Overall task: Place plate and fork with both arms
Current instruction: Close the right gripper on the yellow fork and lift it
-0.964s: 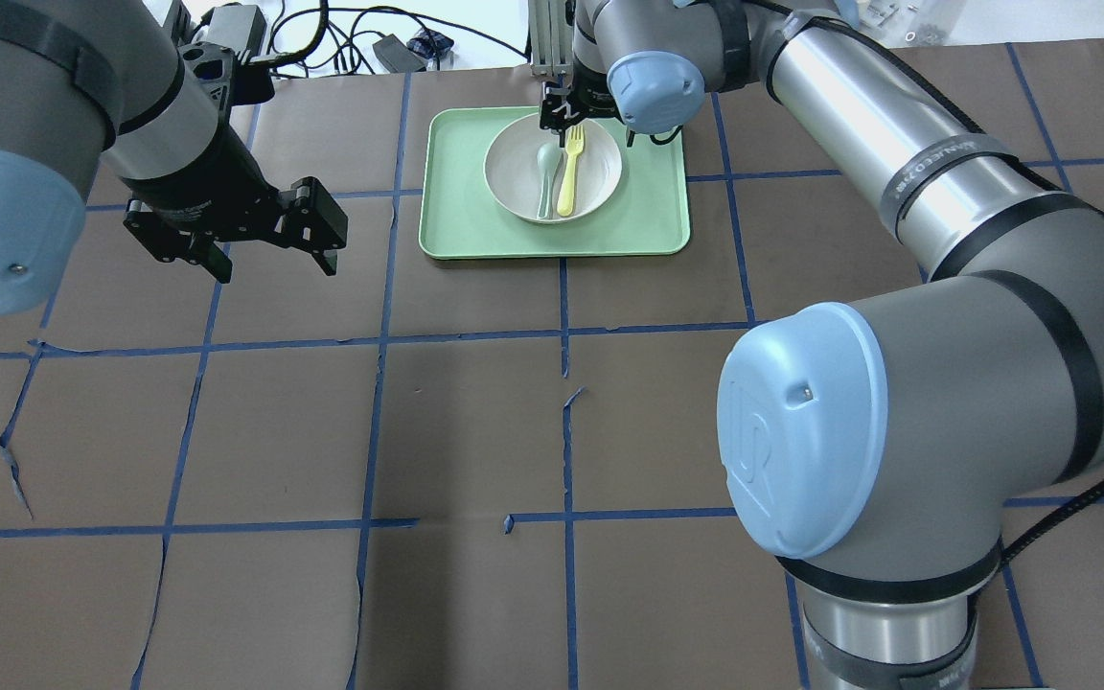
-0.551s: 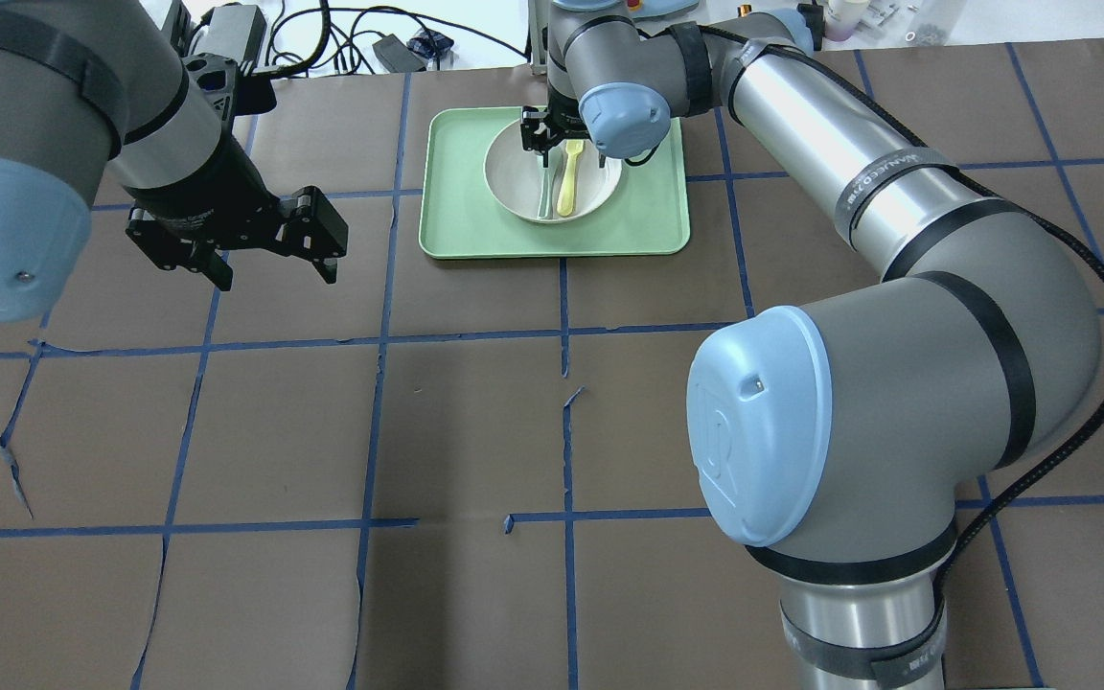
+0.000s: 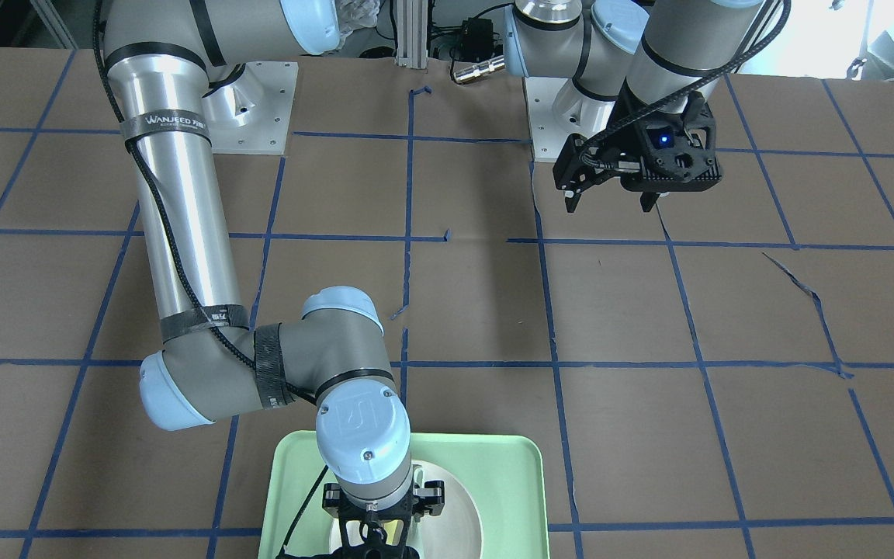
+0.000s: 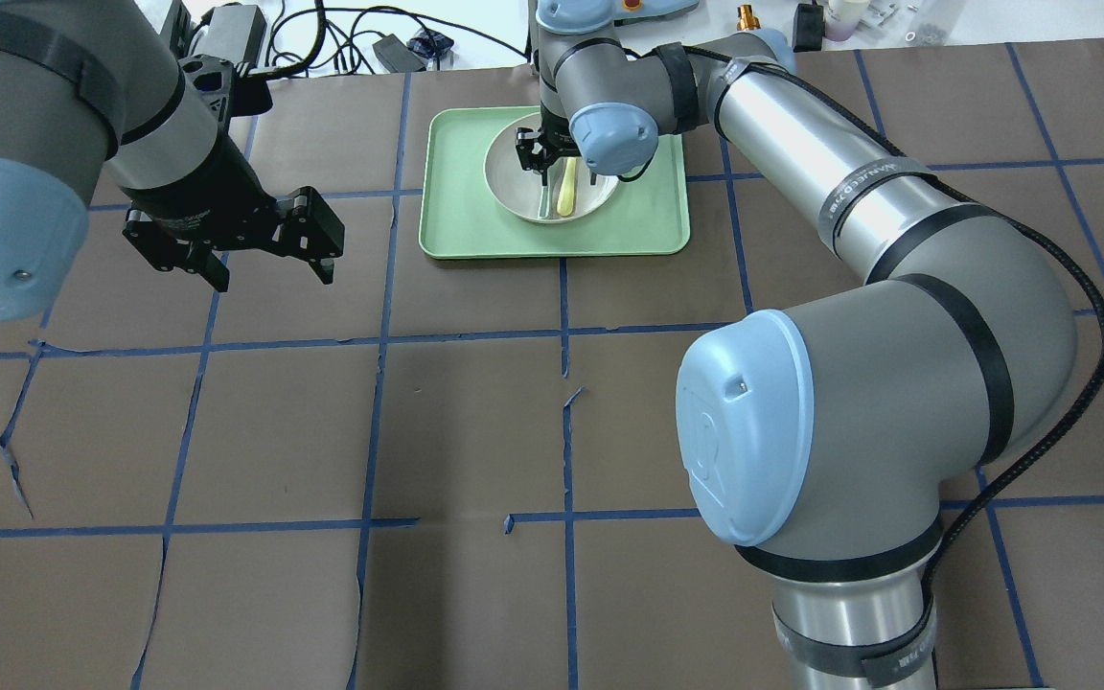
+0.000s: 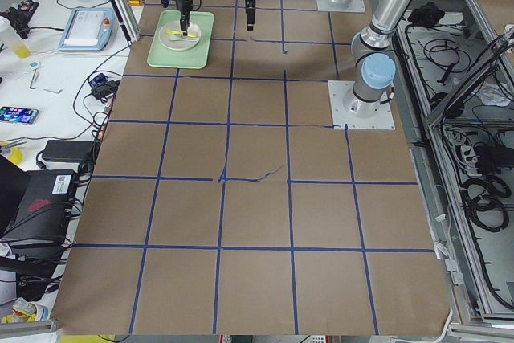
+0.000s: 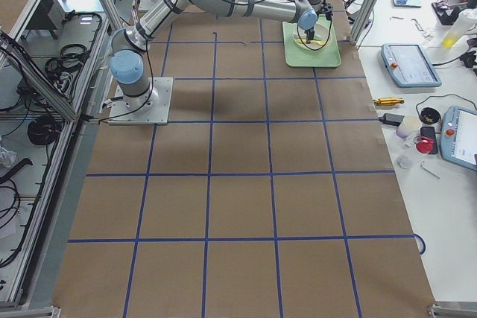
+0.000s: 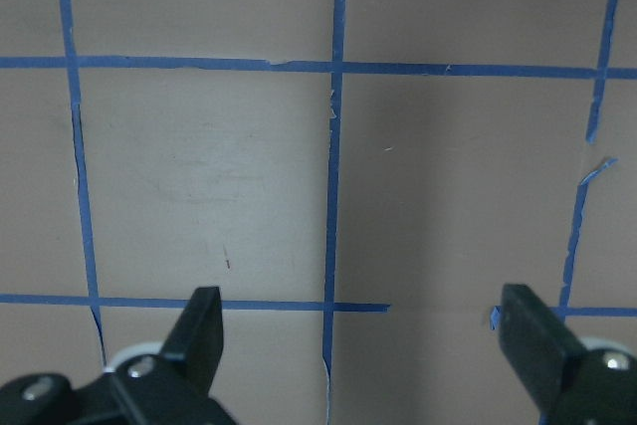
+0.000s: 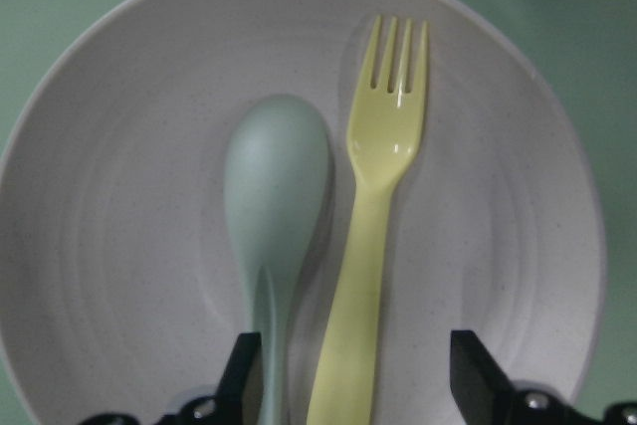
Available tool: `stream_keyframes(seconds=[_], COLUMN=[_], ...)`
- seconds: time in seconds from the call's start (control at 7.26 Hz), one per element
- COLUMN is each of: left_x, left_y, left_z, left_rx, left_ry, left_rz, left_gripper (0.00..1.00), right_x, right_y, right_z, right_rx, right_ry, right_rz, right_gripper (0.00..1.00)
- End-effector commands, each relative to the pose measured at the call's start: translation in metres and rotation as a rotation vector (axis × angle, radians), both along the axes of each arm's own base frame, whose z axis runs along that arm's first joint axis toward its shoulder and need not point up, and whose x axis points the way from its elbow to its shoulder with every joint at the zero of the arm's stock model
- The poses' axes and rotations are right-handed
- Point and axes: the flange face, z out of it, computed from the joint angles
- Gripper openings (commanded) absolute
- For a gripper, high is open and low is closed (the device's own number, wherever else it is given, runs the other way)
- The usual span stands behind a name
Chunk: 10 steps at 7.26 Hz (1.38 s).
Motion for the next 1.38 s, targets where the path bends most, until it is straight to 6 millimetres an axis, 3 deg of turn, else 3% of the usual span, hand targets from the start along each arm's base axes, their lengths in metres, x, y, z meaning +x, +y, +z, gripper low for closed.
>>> stream_keyframes(seconds=[0.0, 0.83, 1.24], left_x=[0.001, 0.001, 0.001], left_y=[0.0, -0.001, -0.001], left_z=[0.0, -0.001, -0.002], left_rx=[0.0, 0.001, 0.004], left_ry=[0.001, 0.001, 0.001], left_rz=[0.002, 0.002, 0.002], left_gripper=[1.0, 1.0, 1.0], right_x=[0.0, -0.002, -0.004], right_y=[0.002, 0.006, 0.006], right_z=[-0.006, -0.019, -0.017], right_rx=[0.01, 0.018, 0.008], right_ry=[0.005, 0.018, 0.034], right_rz=[0.004, 0.015, 0.013], right_gripper=[0.7, 0.57, 0.12])
